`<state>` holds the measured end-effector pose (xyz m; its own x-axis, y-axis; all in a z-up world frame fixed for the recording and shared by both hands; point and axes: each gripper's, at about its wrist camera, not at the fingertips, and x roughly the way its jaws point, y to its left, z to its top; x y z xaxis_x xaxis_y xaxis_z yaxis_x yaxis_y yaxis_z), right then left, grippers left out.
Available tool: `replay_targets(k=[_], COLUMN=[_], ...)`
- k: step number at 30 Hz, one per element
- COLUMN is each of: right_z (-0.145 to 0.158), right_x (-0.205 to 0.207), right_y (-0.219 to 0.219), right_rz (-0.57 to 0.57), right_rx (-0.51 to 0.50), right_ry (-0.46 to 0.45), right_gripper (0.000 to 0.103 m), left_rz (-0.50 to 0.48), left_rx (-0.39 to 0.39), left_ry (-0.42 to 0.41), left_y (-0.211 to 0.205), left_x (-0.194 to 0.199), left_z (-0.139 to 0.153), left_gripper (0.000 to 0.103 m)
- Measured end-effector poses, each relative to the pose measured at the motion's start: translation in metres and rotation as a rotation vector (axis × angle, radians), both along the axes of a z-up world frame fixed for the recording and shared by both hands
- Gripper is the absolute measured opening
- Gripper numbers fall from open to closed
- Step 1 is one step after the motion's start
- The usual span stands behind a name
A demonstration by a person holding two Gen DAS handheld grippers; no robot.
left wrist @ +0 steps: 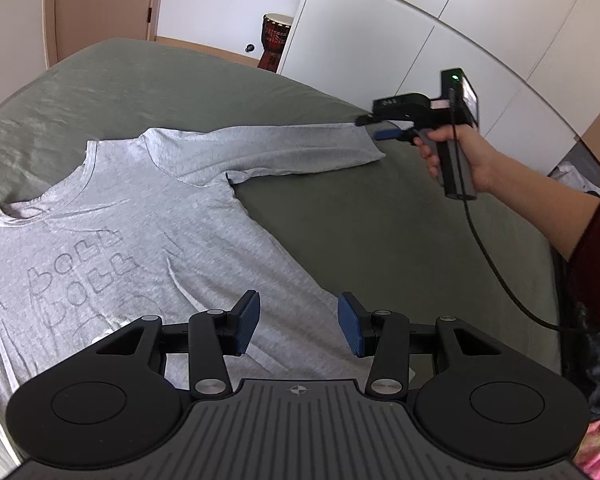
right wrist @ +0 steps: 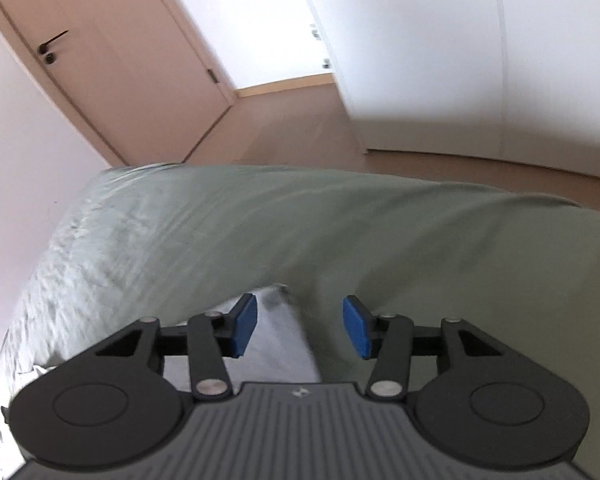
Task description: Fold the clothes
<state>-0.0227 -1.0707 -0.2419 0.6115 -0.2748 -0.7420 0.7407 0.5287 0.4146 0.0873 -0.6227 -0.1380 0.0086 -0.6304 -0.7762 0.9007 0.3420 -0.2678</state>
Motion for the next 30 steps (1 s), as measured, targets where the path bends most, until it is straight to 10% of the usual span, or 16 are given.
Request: replay_targets(k=[1,2,5,11,17,23,30], right_z=[-0.001,-0.004,-0.005,-0.003,0.0,-0.007,-0.023], right_x=[0.005,0.012,0.025,0.02,0.005,-0.051,-0.065], right_y=[0.0,0.003,0.011,0.011,0.007,0.007,0.021], right_rz=[0.013,0.038,0.045,-0.068,-0.13,-0.155,-0.142], right_rx=[-0.002,-0.01,-0.037,-0.032,-0.039,0.068,0.207], right_ry=[0.007,0.023,0.042,0.045,-0.008,-0.07,-0.166], right_gripper=[0.042,0.012,0.005,0.009,0.056,0.056,0.028], left_rz=[0.0,0.0,0.0,-0.005,0.001,0.006,-0.019], left_rx=[0.001,0.001,0.007,0.01,0.007,0.0,0.003], left_ry=[0.0,0.002,0.008,0.019,0.02,0.026,0.021], left_y=[-0.001,-0.001,-0.002,-0.002,0.003,0.003,0.003], left_x=[0.001,0.001,0.003,0.003,0.004,0.001,-0.011], left_z=[-0.001,-0.001,-0.005,-0.01,-0.01,-0.01,-0.009], left_gripper=[0.042,0.042,0.042,0.042,0.042,0.042,0.042])
